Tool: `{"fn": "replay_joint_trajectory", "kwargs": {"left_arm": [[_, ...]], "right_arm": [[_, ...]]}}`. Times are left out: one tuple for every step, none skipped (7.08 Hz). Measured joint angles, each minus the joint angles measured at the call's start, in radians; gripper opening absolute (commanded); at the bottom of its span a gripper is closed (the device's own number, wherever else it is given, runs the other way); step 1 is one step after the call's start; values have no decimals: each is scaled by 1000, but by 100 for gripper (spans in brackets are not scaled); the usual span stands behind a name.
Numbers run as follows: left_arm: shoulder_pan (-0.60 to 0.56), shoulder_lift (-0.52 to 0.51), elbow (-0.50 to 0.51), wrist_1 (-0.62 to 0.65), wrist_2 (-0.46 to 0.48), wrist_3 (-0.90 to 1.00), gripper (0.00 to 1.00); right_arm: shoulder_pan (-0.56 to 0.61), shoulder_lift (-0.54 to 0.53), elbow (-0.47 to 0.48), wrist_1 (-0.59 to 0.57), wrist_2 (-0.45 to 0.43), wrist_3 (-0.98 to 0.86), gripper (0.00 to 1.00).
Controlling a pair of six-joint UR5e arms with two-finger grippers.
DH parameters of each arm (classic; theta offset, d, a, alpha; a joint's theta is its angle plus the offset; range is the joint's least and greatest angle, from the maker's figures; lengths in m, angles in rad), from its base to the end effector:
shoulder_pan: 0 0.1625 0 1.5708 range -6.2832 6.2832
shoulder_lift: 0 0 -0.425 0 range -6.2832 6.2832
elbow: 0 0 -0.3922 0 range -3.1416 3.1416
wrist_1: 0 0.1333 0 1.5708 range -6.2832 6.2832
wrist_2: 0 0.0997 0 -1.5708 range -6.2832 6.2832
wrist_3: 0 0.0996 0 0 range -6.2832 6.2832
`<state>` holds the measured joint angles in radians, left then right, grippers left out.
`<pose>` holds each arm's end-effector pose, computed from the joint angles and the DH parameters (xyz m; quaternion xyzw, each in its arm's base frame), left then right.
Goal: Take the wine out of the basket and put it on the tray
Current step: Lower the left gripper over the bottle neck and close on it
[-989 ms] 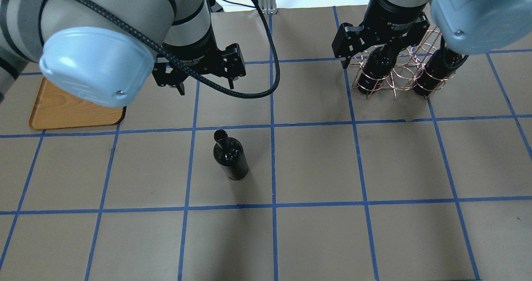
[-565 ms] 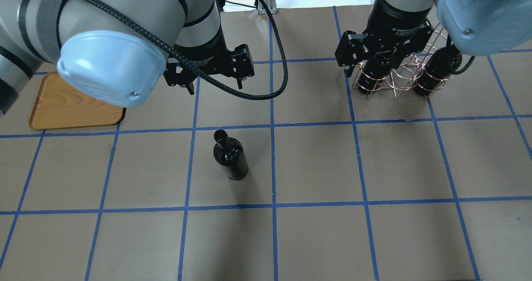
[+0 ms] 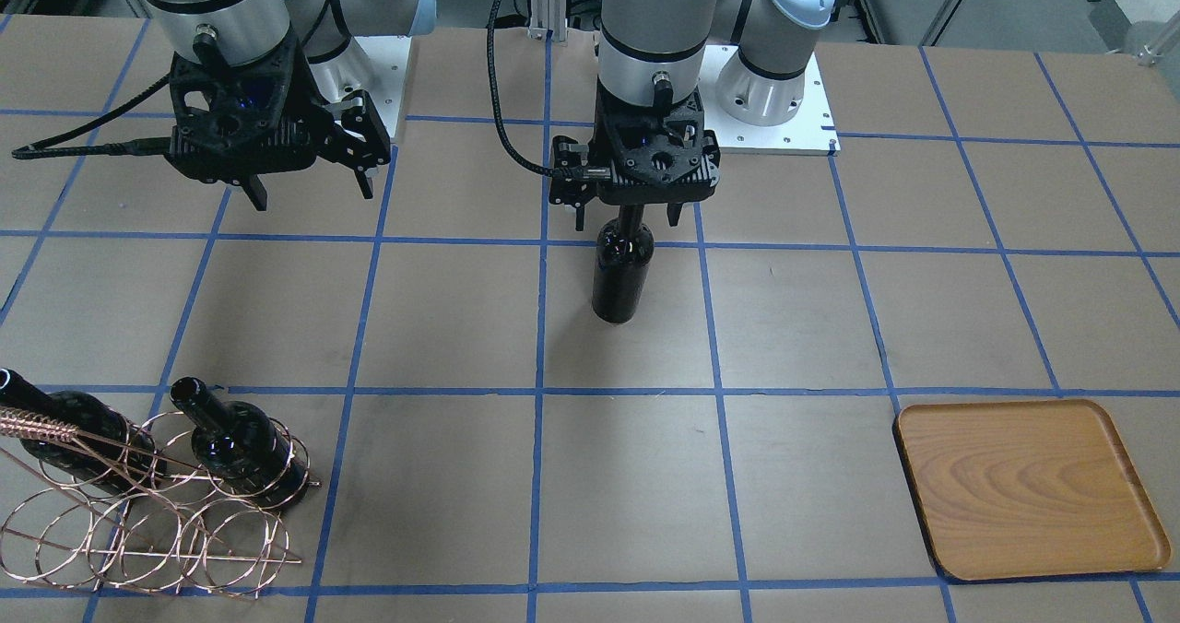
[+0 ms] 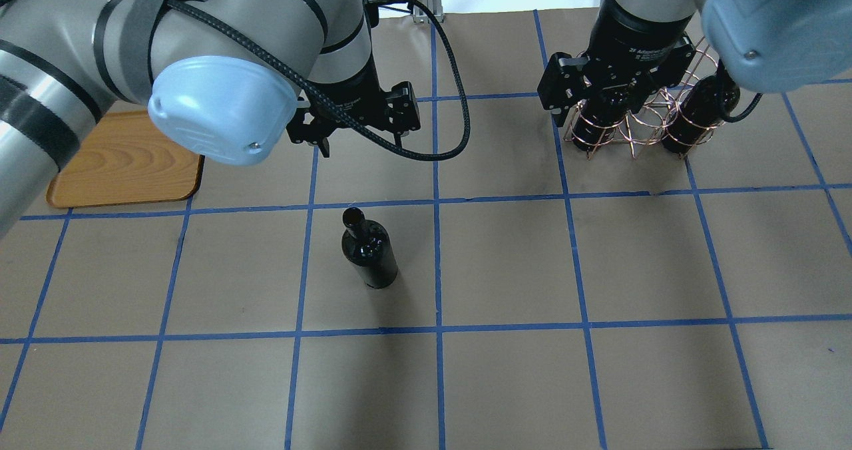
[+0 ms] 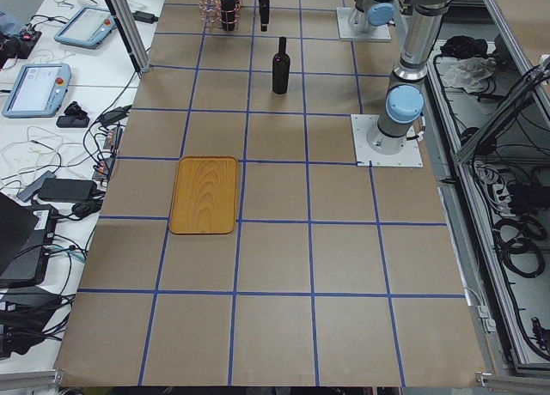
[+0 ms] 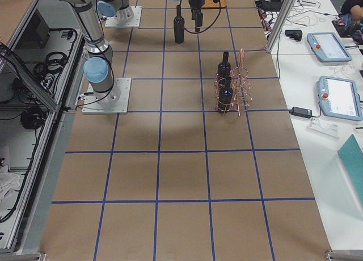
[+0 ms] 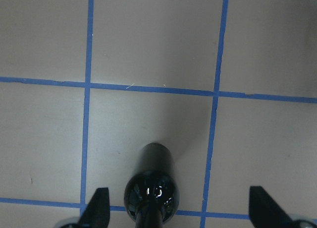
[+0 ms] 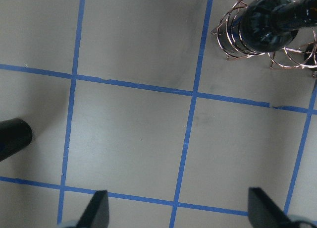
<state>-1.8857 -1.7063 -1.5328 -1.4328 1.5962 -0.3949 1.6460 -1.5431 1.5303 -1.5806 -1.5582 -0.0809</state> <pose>-0.2951 -0.4838 0.4500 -0.0402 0.9989 -0.0234 0.0049 0.1722 -0.4943 0.4950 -0.0780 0.9969 -0.0113 0.0063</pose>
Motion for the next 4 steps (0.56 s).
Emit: {"fn": "replay_joint_trajectory", "kwargs": {"left_arm": [[-1,-10,-6,7,-2,1,100],[-2,-16,-19,18,-2,2,100],[-2,-21,-37,36,-2,2,100],[-3,-23,-56,55,-1,4,100]], "right_arm": [[0,-4,3,-1,1,1,100],[0,-8,5,-2,1,1,100],[0,-12,6,-3,1,0,100],[0,-14,7,-5,1,-1,100]]}}
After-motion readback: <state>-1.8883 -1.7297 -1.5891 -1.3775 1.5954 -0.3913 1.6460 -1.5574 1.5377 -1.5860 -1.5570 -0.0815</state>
